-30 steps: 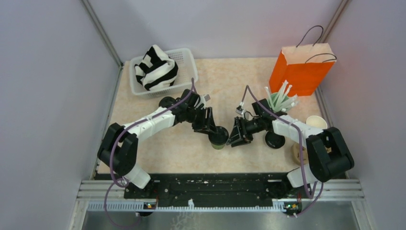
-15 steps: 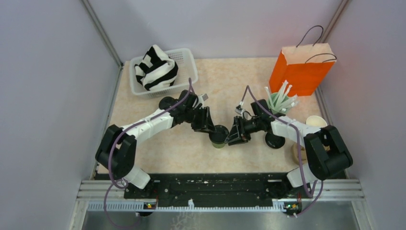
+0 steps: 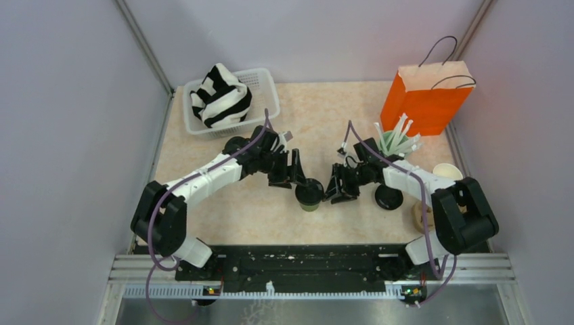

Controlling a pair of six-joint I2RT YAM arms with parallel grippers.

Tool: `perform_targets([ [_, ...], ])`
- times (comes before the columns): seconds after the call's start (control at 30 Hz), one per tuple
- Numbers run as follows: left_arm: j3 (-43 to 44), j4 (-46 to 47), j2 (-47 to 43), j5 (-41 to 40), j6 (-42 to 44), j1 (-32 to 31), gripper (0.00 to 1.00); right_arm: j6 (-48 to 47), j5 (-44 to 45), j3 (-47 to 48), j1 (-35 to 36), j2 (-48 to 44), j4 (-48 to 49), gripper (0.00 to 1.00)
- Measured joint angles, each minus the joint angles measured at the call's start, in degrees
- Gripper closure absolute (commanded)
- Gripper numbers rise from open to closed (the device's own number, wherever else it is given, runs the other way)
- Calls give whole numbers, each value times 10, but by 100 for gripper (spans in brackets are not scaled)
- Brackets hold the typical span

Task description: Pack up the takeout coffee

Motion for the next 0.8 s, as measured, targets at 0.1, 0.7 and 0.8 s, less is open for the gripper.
perform_targets([
  [0.1, 47, -40, 0, -18, 9, -1, 2, -11, -2, 37, 0, -26, -23, 50],
  [0.7, 298, -280, 90, -362, 44, -210, 2, -75, 52, 40, -2, -112, -127, 48],
  [0.8, 299, -293, 108, -390, 42, -222, 2, -75, 52, 34, -2, -114, -126, 48],
])
